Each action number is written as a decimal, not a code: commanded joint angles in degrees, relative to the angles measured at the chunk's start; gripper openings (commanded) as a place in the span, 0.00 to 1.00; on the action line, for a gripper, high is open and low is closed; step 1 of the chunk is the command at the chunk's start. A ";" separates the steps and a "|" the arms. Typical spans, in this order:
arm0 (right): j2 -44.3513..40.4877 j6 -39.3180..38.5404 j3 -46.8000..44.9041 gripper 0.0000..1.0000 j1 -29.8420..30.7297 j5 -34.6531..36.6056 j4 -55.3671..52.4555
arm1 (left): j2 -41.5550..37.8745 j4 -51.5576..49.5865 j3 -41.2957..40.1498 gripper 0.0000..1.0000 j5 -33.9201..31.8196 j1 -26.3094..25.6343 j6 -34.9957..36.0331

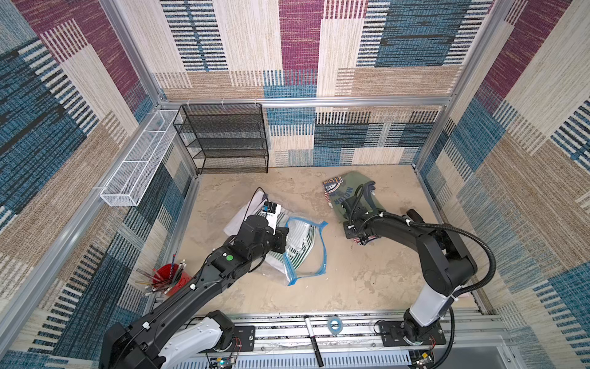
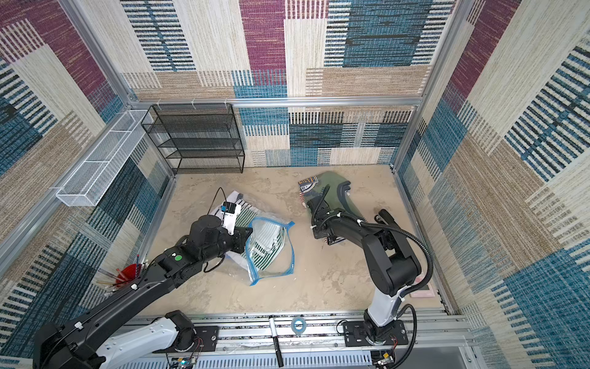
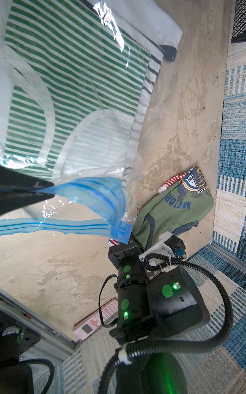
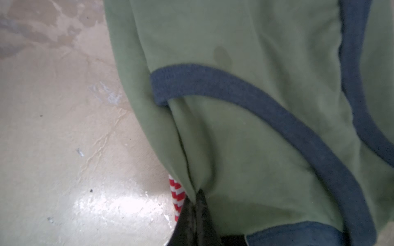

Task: Take the tank top out of the vacuum bag
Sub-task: Adjust the tank top.

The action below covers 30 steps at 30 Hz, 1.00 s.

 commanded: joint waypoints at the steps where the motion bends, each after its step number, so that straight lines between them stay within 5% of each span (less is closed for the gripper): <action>1: -2.19 -1.50 1.73 0.00 -0.05 0.87 -0.55 | -0.31 0.36 0.21 0.00 -0.24 0.08 0.09; 11: -11.21 -3.47 5.64 0.00 -0.27 2.38 -5.04 | -0.49 0.49 0.12 0.00 -0.28 0.04 -0.09; 19: -13.45 -2.88 -0.84 0.00 -0.30 0.19 -5.28 | 0.21 0.73 0.64 0.00 0.20 0.04 -0.39; 24: -13.02 -2.31 -3.51 0.21 -0.33 -5.14 -3.32 | 0.36 0.46 0.91 0.00 0.20 0.04 -0.45; 27: -13.83 -1.67 -2.43 0.50 -0.50 -4.06 -3.59 | 0.32 0.01 1.17 0.00 0.07 0.04 -0.31; 30: -15.95 -0.17 -1.34 0.56 -4.55 -6.51 -2.59 | 0.34 -0.16 1.22 0.00 -0.11 0.04 -0.01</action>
